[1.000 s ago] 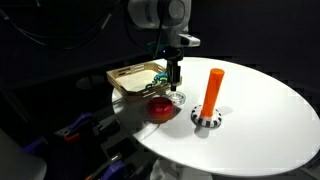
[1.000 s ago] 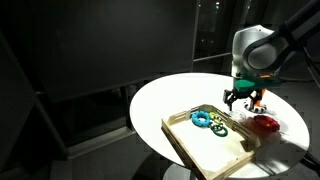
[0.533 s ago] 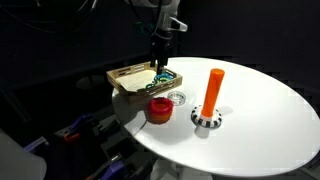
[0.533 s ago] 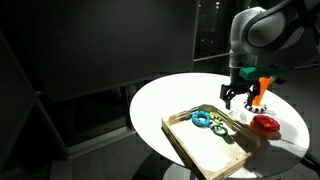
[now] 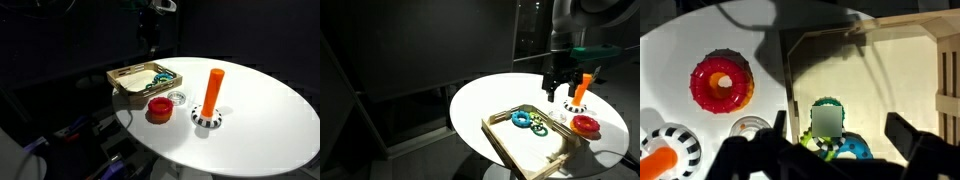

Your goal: Remove the colorless ring from the crate and put it on the table

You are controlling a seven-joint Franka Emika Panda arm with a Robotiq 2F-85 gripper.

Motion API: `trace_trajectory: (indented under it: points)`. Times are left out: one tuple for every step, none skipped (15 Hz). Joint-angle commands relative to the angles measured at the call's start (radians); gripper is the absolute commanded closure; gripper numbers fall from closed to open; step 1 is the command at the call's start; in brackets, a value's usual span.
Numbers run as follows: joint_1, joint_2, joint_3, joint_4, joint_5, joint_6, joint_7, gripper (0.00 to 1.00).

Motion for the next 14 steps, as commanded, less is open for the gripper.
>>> trace_trajectory:
  points:
    - [0.011,-0.109,0.02,-0.047,-0.044,-0.003,0.02,0.0]
    - [0.014,-0.128,0.026,-0.051,-0.054,-0.003,0.028,0.0]
    - [0.015,-0.149,0.031,-0.057,-0.073,-0.005,0.049,0.0]
    - [0.015,-0.171,0.035,-0.065,-0.087,-0.005,0.069,0.0]
    - [0.013,-0.192,0.04,-0.074,-0.101,-0.004,0.092,0.0]
    - [0.011,-0.207,0.045,-0.079,-0.113,-0.007,0.109,0.0]
    - [0.008,-0.221,0.05,-0.084,-0.124,-0.009,0.124,0.0]
    - [0.006,-0.23,0.054,-0.087,-0.128,-0.012,0.133,0.0]
    - [0.003,-0.232,0.056,-0.088,-0.129,-0.016,0.138,0.0]
    - [0.004,-0.225,0.057,-0.086,-0.107,-0.018,0.115,0.0]
    - [0.002,-0.205,0.058,-0.07,-0.106,-0.003,0.105,0.0]
    - [0.002,-0.207,0.059,-0.074,-0.106,-0.003,0.105,0.0]
    - [0.003,-0.207,0.06,-0.076,-0.106,-0.003,0.105,0.0]
    - [0.003,-0.207,0.06,-0.077,-0.106,-0.003,0.105,0.0]
